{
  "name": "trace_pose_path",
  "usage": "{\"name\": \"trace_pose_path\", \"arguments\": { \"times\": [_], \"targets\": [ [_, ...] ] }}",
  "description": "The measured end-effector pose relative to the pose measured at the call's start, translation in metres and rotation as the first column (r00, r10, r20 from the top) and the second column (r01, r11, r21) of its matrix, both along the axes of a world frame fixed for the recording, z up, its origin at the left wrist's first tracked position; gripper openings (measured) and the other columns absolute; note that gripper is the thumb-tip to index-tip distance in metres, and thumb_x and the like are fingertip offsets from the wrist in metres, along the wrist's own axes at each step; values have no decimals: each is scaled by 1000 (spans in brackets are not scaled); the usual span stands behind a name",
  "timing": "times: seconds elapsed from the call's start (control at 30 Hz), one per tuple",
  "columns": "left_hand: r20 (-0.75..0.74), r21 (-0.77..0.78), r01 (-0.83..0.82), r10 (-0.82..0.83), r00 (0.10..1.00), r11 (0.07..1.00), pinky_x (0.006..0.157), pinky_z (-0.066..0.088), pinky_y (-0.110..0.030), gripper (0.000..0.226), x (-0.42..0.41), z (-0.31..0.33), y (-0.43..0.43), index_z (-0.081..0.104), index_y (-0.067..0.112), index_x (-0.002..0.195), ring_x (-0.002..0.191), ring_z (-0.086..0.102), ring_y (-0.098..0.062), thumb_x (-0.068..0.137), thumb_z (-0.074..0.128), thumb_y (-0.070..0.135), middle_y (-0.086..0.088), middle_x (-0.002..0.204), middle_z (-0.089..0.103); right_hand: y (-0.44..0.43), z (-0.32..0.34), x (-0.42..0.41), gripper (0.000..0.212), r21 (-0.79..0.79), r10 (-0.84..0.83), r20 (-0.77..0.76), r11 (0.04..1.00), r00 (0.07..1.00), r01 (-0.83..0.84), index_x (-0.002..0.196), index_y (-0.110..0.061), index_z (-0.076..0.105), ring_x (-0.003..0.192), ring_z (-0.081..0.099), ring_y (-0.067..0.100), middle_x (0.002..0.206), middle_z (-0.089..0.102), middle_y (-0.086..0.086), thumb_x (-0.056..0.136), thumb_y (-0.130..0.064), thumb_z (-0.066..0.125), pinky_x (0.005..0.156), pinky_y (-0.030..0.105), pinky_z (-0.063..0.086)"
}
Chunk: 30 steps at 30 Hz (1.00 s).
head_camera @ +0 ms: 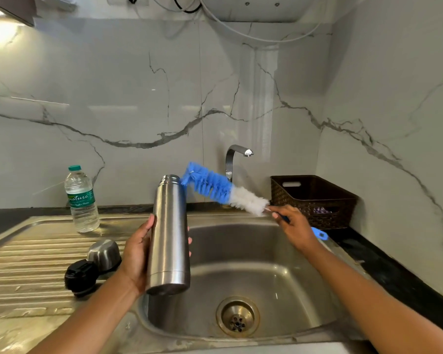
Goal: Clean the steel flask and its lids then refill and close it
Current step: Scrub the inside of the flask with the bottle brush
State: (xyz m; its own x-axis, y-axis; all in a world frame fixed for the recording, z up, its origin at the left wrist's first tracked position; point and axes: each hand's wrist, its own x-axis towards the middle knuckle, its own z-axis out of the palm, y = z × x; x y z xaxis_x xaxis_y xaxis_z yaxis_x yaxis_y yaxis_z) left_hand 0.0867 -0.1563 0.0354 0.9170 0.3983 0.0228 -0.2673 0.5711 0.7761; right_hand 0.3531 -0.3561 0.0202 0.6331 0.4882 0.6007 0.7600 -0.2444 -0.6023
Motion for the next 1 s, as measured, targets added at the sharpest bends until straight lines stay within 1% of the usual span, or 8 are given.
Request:
{"name": "trace_pose_path", "arguments": {
  "times": [0.1, 0.23, 0.3, 0.4, 0.53, 0.63, 0.87, 1.0],
  "targets": [
    [-11, 21, -99, 100, 995, 995, 62, 59, -40, 62, 0, 2, 3, 58, 5, 118, 70, 69, -31, 79, 54, 53, -22, 93, 67, -3, 13, -5, 25, -55, -162, 135, 984, 978, 170, 114, -24, 68, 90, 56, 24, 87, 59, 2, 92, -18, 57, 80, 46, 46],
    [17, 50, -274, 274, 962, 960, 59, 58, -37, 58, -6, 10, 10, 56, 16, 114, 68, 66, -29, 72, 61, 56, -16, 83, 66, 16, 50, -34, 26, -179, -204, 351, 943, 914, 280, 118, -26, 64, 88, 60, 23, 97, 62, 1, 95, -24, 51, 76, 37, 45],
    [9, 56, -340, 340, 940, 939, 64, 55, -39, 63, -8, 12, 13, 56, 18, 113, 73, 63, -30, 65, 68, 57, -15, 86, 65, 38, 75, -49, 25, -296, -212, 461, 879, 862, 375, 116, -26, 63, 84, 60, 22, 98, 60, 1, 96, -24, 47, 69, 32, 43],
    [27, 49, -406, 405, 914, 913, 65, 50, -37, 40, -9, 14, 16, 56, 19, 111, 74, 62, -26, 83, 55, 48, -11, 84, 65, 80, 118, -64, 20, -403, -237, 588, 743, 773, 535, 109, -18, 60, 79, 60, 20, 91, 59, 2, 94, -15, 47, 70, 31, 47],
    [-20, 24, -442, 443, 896, 896, 70, 50, -39, 35, -10, 14, 21, 57, 20, 107, 82, 62, -29, 87, 54, 47, -13, 93, 65, 131, 176, -68, 17, -462, -245, 656, 617, 714, 637, 107, -10, 59, 92, 61, 24, 93, 59, 5, 92, -12, 50, 76, 34, 38],
    [-46, -41, -439, 437, 898, 898, 70, 50, -41, 36, -7, 11, 24, 58, 20, 109, 86, 63, -31, 86, 56, 47, -13, 97, 66, 159, 199, -65, 23, -477, -207, 676, 608, 707, 634, 112, -8, 58, 103, 59, 28, 112, 62, 10, 92, -10, 48, 86, 36, 38],
    [-89, -88, -440, 433, 897, 894, 73, 50, -43, 33, 3, -2, 34, 59, 22, 103, 87, 63, -32, 87, 55, 51, -14, 95, 67, 214, 196, -69, 31, -549, -91, 715, 540, 694, 637, 123, -8, 54, 111, 54, 27, 120, 58, 8, 95, -9, 40, 102, 39, 29],
    [-96, -79, -422, 414, 905, 903, 72, 51, -43, 45, 7, -5, 37, 57, 20, 112, 88, 64, -33, 82, 59, 53, -16, 98, 67, 232, 184, -71, 29, -566, -52, 734, 505, 677, 652, 121, -10, 55, 113, 53, 27, 119, 60, 7, 96, -13, 41, 106, 40, 25]
  ]
}}
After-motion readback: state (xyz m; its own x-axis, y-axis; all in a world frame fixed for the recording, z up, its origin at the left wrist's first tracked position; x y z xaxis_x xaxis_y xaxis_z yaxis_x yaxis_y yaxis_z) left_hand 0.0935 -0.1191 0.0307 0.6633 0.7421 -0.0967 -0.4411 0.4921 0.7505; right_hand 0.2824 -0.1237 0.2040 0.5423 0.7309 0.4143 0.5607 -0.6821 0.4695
